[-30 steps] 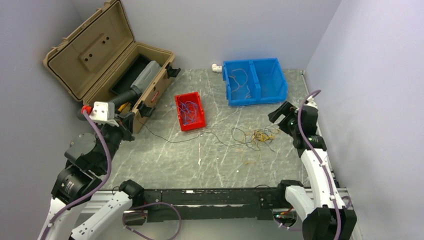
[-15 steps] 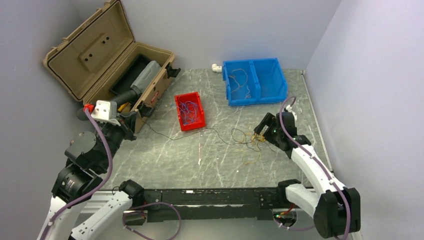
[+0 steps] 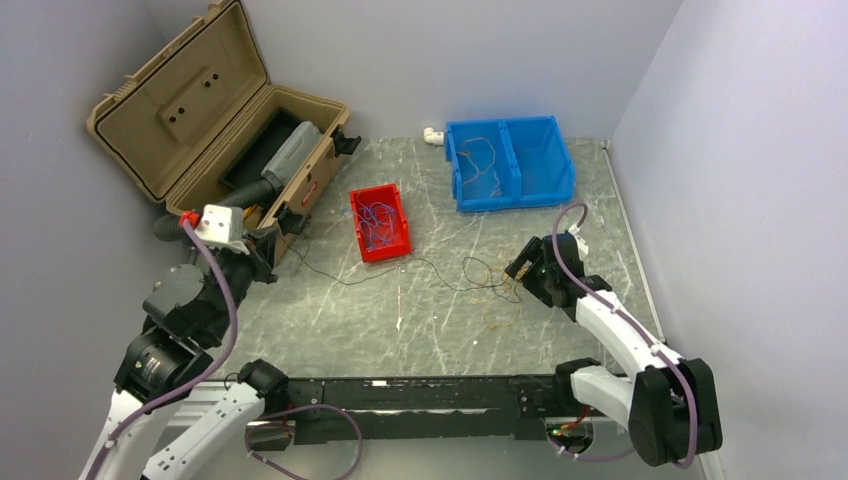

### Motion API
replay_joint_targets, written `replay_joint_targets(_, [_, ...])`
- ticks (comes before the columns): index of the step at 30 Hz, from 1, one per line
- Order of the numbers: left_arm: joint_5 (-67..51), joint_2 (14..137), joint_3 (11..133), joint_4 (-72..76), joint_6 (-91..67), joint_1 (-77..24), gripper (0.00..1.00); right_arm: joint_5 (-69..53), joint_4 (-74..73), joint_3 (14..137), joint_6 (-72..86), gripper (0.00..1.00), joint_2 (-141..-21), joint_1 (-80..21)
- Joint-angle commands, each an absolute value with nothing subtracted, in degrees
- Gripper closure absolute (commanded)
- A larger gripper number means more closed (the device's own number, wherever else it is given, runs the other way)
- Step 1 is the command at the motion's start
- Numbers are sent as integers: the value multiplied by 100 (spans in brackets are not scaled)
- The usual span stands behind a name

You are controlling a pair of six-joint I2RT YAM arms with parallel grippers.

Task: Untangle the cables
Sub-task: Untie the cable.

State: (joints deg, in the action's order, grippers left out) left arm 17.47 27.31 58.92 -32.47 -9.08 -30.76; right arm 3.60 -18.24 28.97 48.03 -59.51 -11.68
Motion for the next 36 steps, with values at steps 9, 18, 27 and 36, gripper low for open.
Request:
replay_joint_targets(9, [1601, 2508, 4330, -2395, -94, -3048, 100, 359, 1015, 1823, 3587, 15, -5977, -1192])
replay_joint_targets(18, [1500, 2509, 4232, -2302, -176, -3044, 100, 268, 79, 2246, 3641, 15, -5926, -1205])
replay_joint_targets(27, [1716, 2127, 5252, -3273, -671, -3046, 100, -194, -1250, 2639, 4904, 17, -5456, -1261])
replay_joint_targets(36, [1430, 2531, 7108, -4265, -975, -3047, 100, -378, -1411, 3100, 5151, 18, -6041, -1720])
